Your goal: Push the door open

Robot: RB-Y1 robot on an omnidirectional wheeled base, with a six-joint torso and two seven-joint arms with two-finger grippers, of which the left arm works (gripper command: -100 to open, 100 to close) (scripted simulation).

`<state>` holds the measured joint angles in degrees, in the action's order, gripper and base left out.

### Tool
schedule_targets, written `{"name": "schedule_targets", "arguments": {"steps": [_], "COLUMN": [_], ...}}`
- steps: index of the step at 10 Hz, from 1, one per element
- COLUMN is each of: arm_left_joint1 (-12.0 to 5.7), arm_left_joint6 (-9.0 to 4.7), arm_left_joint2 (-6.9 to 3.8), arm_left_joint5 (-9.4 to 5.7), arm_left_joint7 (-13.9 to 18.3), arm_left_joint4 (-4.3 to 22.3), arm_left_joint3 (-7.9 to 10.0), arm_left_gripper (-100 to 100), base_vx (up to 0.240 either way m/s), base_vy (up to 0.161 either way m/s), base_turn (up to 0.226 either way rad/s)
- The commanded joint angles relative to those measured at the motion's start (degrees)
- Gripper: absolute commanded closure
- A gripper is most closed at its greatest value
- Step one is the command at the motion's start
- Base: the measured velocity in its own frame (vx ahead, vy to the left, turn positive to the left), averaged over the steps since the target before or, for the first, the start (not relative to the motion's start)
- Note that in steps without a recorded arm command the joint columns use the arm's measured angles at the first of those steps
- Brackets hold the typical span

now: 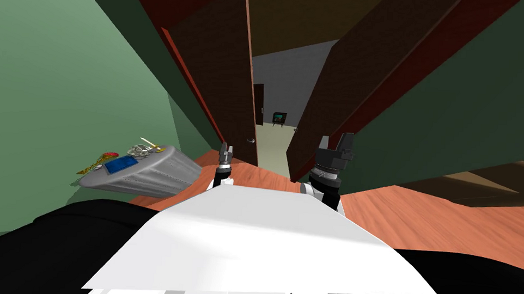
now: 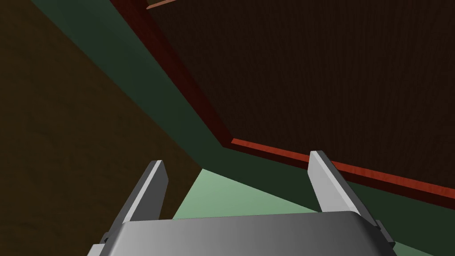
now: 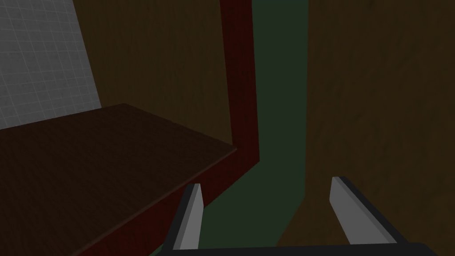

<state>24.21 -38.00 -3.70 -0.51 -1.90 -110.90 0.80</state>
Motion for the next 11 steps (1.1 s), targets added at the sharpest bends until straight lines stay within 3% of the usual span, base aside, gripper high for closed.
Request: {"name": "schedule_targets", "arguments": {"steps": [1, 3, 6, 7, 9, 10, 11], "arm_left_joint1": [-0.71, -1.91, -3.13, -3.13, -4.37, -4.37, -4.99], "arm_left_joint6": [-0.11, -0.41, -0.72, -0.72, -1.03, -1.03, -1.18], "arm_left_joint2": [-0.14, -0.28, -0.39, -0.39, -0.45, -0.45, -0.46], "arm_left_joint5": [0.08, 0.15, 0.22, 0.22, 0.29, 0.29, 0.33], "arm_left_joint7": [0.2, 0.5, 0.8, 0.8, 1.0, 1.0, 1.2], "arm_left_joint4": [2.9, 7.2, 11.4, 11.4, 15.5, 15.7, 17.8], "arm_left_joint3": [-0.58, -1.25, -1.92, -1.92, -2.61, -2.61, -2.95], "arm_left_gripper": [-100, -100, -100, -100, -100, -100, -100], "base_vx": [0.107, 0.105, 0.078, 0.028, 0.049, 0.045, 0.05], "base_vy": [0.087, 0.07, 0.066, 0.042, 0.064, 0.056, 0.055], "base_turn": [-0.081, -0.074, -0.043, -0.03, -0.059, -0.038, -0.042]}}
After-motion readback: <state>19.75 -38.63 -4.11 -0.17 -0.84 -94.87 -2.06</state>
